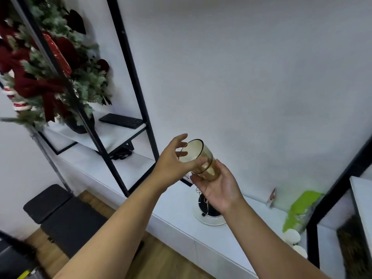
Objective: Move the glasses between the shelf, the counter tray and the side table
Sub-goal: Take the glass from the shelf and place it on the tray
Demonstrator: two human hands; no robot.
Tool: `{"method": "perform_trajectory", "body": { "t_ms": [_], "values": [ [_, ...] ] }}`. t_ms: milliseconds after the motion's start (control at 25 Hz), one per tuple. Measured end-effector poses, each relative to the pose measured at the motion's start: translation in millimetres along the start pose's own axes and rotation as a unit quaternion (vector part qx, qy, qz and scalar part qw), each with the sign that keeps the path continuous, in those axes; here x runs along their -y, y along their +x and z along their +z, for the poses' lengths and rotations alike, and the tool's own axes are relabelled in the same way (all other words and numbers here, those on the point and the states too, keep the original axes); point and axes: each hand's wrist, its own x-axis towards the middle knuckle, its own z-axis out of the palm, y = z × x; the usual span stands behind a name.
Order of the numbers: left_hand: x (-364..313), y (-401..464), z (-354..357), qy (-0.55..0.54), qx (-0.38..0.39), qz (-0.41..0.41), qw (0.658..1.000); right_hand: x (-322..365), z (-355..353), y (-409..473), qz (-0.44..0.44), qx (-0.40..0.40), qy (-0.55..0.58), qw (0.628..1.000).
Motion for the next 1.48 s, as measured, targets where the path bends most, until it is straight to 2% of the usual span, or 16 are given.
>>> {"method": "perform_trajectory", "body": {
  "t_ms": [200, 400, 560, 640, 800, 960, 1160, 1480],
  "values": [
    [33, 45, 0, 0.033, 0.101, -0.022, 0.994, 13, -28, 40, -0.026, -0.051, -0.040, 0.998],
    [93, 75, 20, 0.052, 0.176, -0.026, 0.983, 7, -77, 63, -0.041, -0.108, -0.078, 0.990],
    [150, 110, 18, 0.063, 0.227, -0.051, 0.971, 1, -104, 85, -0.090, -0.165, -0.146, 0.971],
    [175, 132, 12, 0.058, 0.236, -0.074, 0.967, -5, -110, 96, -0.103, -0.225, -0.166, 0.955],
    [227, 166, 13, 0.053, 0.220, -0.085, 0.970, -22, -116, 114, -0.136, -0.307, -0.242, 0.910],
    [287, 181, 28, 0.063, 0.224, -0.096, 0.968, -48, -128, 131, -0.156, -0.359, -0.408, 0.825],
    [342, 186, 51, 0.092, 0.245, -0.100, 0.960, -81, -154, 154, -0.145, -0.347, -0.576, 0.726],
    [382, 194, 83, 0.173, 0.288, -0.034, 0.941, -119, -194, 182, -0.126, -0.313, -0.707, 0.622]
  ]
}}
